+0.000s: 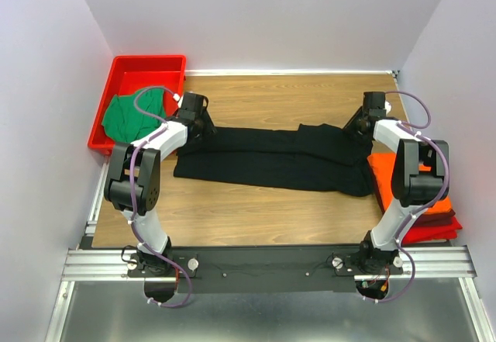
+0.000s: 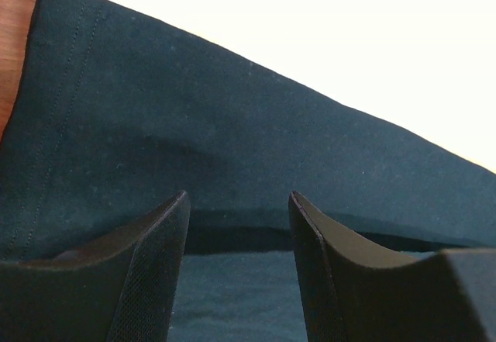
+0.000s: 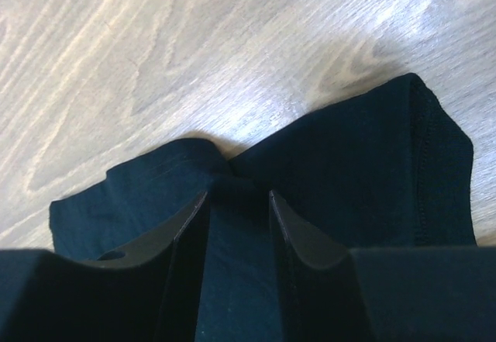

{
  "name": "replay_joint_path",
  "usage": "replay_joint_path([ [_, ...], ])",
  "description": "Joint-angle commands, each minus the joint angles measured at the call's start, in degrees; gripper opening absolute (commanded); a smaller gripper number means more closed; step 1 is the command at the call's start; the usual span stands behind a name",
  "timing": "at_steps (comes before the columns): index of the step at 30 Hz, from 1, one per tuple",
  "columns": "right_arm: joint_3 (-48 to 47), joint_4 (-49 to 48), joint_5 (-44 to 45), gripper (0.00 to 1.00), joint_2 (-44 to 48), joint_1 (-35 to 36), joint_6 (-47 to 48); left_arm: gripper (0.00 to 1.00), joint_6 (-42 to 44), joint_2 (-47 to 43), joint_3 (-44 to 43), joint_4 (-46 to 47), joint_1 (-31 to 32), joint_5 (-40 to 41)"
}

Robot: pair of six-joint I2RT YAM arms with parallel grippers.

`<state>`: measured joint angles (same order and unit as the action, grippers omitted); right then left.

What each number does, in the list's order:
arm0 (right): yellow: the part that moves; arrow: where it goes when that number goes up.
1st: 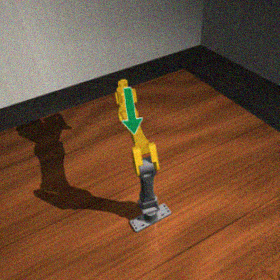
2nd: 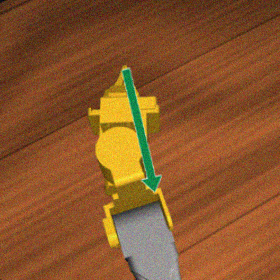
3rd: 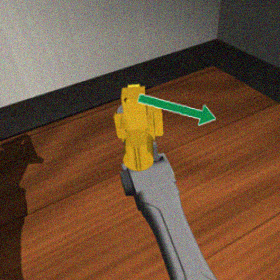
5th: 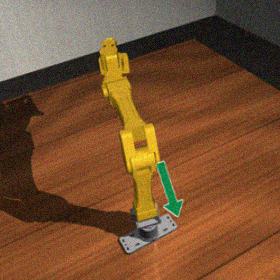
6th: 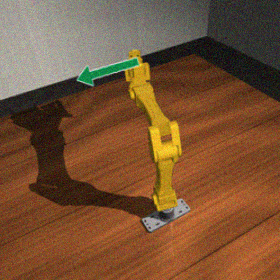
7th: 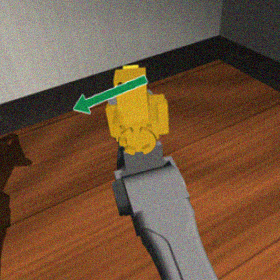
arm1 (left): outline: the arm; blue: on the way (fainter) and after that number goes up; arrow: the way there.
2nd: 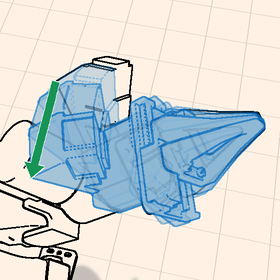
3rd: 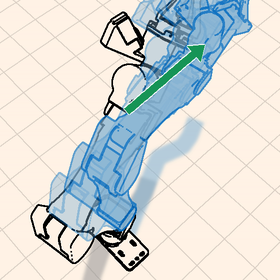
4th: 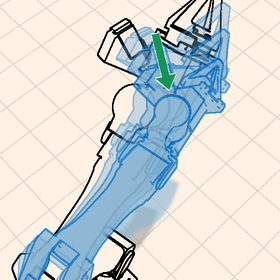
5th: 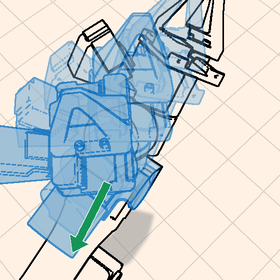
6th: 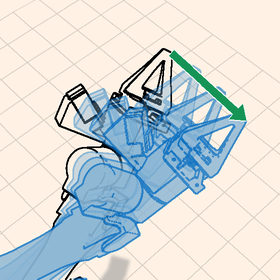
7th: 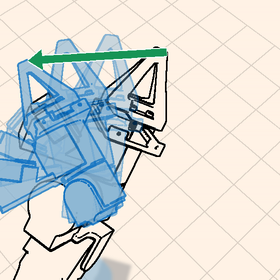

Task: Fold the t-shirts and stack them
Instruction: Fold the tshirt

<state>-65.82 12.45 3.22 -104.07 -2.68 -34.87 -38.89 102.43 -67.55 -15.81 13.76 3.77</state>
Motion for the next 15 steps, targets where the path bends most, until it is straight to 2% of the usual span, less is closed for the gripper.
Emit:
replay_joint_path([
  [1, 0.2, -1.2, 0.2, 0.43, -1.7, 0.0, 0.7, 0.62, 0.5, -1.2, 0.8, 0.9, 0.5, -1.1],
  [5, 0.5, -2.0, -0.5, 0.41, -1.0, 0.1, 0.7, 0.62, 0.5, -1.2, 0.9, 1.0, 0.6, -1.1],
  [7, 0.6, -2.2, -0.8, 0.32, -0.4, 0.1, 0.4, 0.62, 0.5, -1.1, 0.8, 1.0, 0.7, -1.0],
  [8, 1.0, -2.3, -1.0, 0.21, -0.2, 0.1, 0.1, 0.62, 0.5, -1.1, 0.9, 1.0, 0.7, -1.0],
  [10, 1.2, -2.3, -1.6, 0.13, 0.8, 0.1, -0.2, 0.61, 0.5, -1.2, 0.8, 1.0, 0.7, -1.0],
  [12, 1.7, -2.3, -2.3, 0.05, 1.4, 0.1, -0.5, 0.61, 0.5, -1.2, 0.9, 1.0, 0.7, -1.1],
  [15, 2.6, -2.3, -2.9, 0.02, 2.8, 0.1, -0.8, 0.61, 0.4, -1.3, 0.9, 1.0, 0.7, -1.1],
])
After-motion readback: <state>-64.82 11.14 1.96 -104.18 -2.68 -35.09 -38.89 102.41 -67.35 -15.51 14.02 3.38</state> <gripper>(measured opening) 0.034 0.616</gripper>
